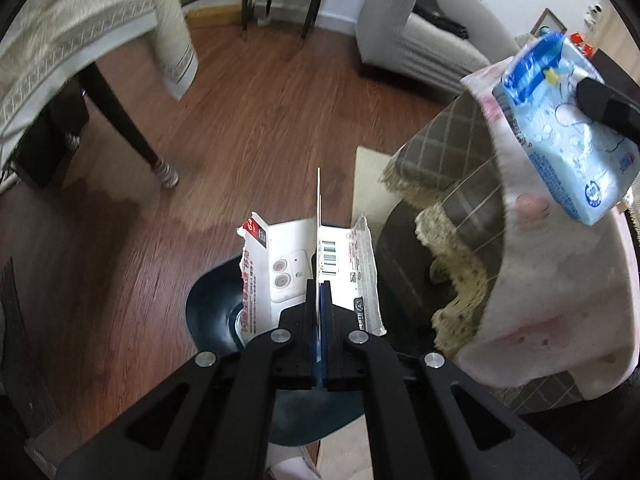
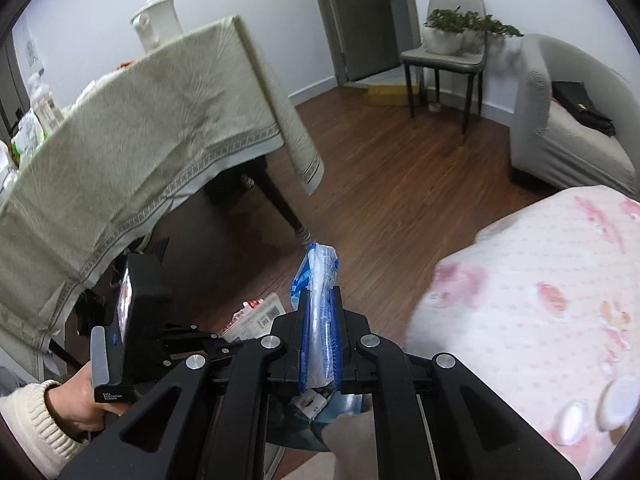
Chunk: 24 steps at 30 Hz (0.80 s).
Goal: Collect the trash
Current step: 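Carry the box and blue packet over the teal bin and open both tools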
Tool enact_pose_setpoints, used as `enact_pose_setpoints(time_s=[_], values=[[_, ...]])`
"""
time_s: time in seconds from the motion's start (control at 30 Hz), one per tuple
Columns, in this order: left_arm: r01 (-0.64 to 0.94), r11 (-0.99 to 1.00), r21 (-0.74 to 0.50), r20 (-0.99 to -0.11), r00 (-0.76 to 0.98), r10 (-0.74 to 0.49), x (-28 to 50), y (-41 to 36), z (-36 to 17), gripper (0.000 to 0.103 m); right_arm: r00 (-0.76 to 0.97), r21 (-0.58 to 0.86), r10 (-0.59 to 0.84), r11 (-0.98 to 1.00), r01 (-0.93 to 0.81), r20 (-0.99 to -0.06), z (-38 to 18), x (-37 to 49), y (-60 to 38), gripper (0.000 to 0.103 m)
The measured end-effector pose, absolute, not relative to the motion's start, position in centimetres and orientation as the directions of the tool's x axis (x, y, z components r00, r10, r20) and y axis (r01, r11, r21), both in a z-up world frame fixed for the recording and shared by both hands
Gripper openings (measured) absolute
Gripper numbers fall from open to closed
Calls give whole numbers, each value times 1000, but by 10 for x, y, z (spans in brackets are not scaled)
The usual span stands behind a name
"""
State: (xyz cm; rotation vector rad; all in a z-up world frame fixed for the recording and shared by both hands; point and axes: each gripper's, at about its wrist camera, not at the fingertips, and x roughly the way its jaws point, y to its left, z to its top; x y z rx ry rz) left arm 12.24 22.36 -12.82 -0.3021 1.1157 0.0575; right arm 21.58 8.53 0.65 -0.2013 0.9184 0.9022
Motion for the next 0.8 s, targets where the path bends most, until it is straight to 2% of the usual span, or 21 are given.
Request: enact_pose_setpoints(time_s=[0.1, 0.2, 0.4, 0.8], values=[[-212, 955, -207, -915, 387, -112, 120, 228, -141, 4, 268, 203, 578, 622, -756, -771, 0, 213, 96, 9], [-246, 945, -218, -931, 343, -126, 116, 236, -153, 38, 258, 193, 563, 618, -762, -785, -7, 211, 104, 9], [-301, 928, -218, -924, 370, -97, 108, 257, -145, 39, 231, 172, 517, 617, -768, -824, -28, 209, 123, 9], [-312, 925, -216, -868, 495, -35, 88, 280, -102, 56, 159, 115, 382, 602, -790, -910, -84, 199, 160, 9]])
